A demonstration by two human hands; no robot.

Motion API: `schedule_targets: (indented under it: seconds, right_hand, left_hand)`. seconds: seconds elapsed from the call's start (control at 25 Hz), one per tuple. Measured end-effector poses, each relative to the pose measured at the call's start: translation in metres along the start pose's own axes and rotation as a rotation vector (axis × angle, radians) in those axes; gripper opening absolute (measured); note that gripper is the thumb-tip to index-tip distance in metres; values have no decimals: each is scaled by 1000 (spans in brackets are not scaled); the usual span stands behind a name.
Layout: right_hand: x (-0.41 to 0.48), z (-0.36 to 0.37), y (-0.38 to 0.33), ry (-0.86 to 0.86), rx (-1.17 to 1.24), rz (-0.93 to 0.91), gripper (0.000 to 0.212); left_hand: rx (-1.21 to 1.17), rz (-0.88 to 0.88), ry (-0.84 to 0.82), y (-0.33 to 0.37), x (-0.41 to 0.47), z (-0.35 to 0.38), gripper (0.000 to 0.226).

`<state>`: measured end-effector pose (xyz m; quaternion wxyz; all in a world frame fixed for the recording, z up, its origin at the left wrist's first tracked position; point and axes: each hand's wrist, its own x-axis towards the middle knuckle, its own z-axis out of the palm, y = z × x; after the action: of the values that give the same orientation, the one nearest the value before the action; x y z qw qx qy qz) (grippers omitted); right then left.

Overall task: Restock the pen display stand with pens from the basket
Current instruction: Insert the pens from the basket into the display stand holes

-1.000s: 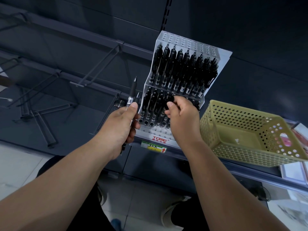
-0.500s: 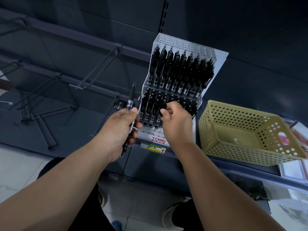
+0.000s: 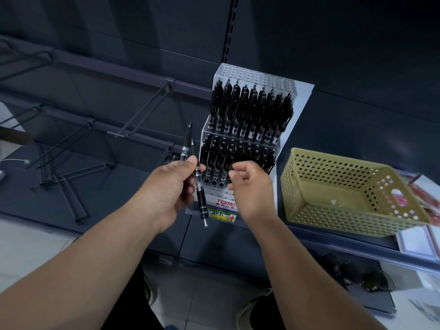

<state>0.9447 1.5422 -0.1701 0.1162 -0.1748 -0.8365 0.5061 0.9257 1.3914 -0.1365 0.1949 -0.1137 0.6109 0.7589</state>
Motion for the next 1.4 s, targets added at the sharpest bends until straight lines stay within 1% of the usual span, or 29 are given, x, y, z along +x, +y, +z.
schedule_targets:
  seconds: [0.08, 0.16, 0.24, 0.32, 0.36, 0.44, 0.56, 0.68, 0.88, 1.0, 1.08, 1.16, 1.32, 1.4]
  right_hand:
    - [-13, -3, 0, -39, 118, 41, 13]
    - [-22, -7, -3, -113, 219, 93, 19]
    - [-31, -13, -9, -242, 296, 117, 27]
    - [-40, -17, -14, -348, 348, 69, 37]
    - [-43, -19, -17, -358, 372, 30, 41]
    - [-46, -24, -22, -312, 455, -44, 43]
    - [-45, -28, -29, -239, 543, -100, 33]
    - [-42, -32, -28, -135, 569, -82, 26]
    - [-27, -47, -25, 41, 599, -31, 9]
    - [-15, -52, -22, 107, 492, -16, 10]
    - [-8, -52, -20, 122, 386, -10, 16]
    - [-4, -51, -20, 124, 282, -45, 21]
    - [4, -50, -25, 92, 11, -162, 14]
    - [9, -48, -25, 48, -64, -176, 12]
  left_hand:
    - [-67, -28, -27, 2, -2, 2, 22]
    - [-127, -51, -43, 3, -4, 7, 21]
    - [-197, -87, -39, 5, -5, 11, 19]
    - [-256, -130, -20, 7, -5, 15, 19]
    - [-268, -147, -14, 7, -5, 17, 18]
    - [-277, -170, -12, 7, -5, 21, 16]
    - [-306, -187, -22, 7, -6, 24, 17]
    - [-255, -181, -31, 4, -7, 25, 20]
    - [-199, -159, -12, -4, -1, 18, 21]
    - [-132, -114, 6, -7, 3, 14, 23]
    - [-62, -77, 10, -8, 5, 12, 26]
    - [-3, -45, 17, -8, 5, 12, 31]
    - [59, -29, 66, -6, 5, 11, 42]
    - [44, -28, 89, -7, 6, 10, 41]
